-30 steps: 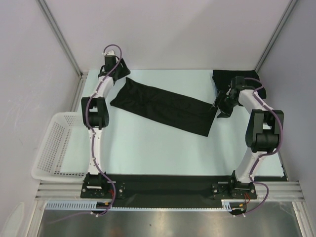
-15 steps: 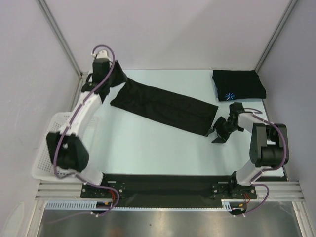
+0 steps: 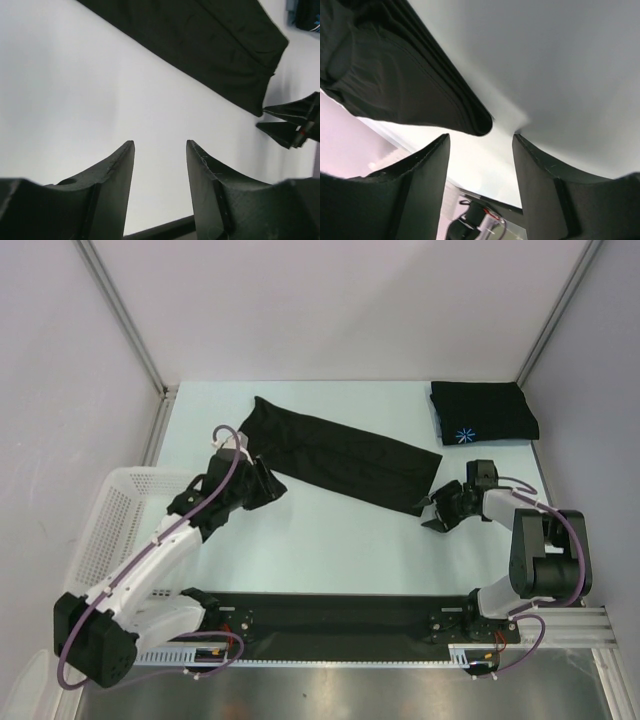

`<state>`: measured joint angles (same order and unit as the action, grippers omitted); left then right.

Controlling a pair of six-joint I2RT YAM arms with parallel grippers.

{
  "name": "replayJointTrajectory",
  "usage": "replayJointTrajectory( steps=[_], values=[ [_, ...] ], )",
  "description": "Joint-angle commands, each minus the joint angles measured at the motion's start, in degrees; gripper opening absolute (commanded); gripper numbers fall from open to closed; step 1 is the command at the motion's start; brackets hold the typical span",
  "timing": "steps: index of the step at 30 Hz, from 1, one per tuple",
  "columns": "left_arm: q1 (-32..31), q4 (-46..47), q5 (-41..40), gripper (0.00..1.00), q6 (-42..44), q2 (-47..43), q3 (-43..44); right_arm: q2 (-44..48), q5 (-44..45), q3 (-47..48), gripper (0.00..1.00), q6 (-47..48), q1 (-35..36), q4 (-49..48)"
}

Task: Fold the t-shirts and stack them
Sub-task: Fold the tshirt

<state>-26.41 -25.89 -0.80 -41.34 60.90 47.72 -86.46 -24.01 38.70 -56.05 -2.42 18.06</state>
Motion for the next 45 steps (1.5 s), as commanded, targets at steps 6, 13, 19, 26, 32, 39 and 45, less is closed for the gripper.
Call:
replayJointTrajectory(
  steps=[6, 13, 19, 26, 32, 39, 45],
  values=[
    [-1.18, -0.39, 2.82, 0.51, -6.65, -5.80, -2.11, -3.37, 6.34, -1.69, 0.49, -5.82, 0.04, -6.38],
    [-1.10, -1.97, 1.50, 0.53, -4.89, -6.06, 0.44, -3.46, 6.08, -3.97, 0.23, -6.17, 1.45, -7.34],
    [-1.10, -2.59, 0.97, 0.53, -4.45, -5.27, 3.42, -1.44, 5.73, -8.37, 0.00, -4.34, 2.24, -7.35],
    [-1.10, -3.90, -2.19, 0.54, -3.92, -6.41, 3.43, 9.44, 8.88, -15.31, 0.00, -3.62, 11.63, -1.28],
    [-0.66, -1.98, -5.09, 0.56, -1.73, -5.01, 2.11, 28.43, 13.71, -22.78, 0.00, -16.51, 27.18, 3.72],
    [2.68, 4.17, -5.44, 0.56, 0.47, 1.75, 1.93, 38.91, 23.38, -24.46, 0.00, -21.38, 55.64, 6.99],
    [6.11, 5.15, -5.27, 0.57, 1.70, 8.17, 5.88, 26.36, 29.99, -18.76, 0.18, -19.80, 76.14, 2.94]
  ],
)
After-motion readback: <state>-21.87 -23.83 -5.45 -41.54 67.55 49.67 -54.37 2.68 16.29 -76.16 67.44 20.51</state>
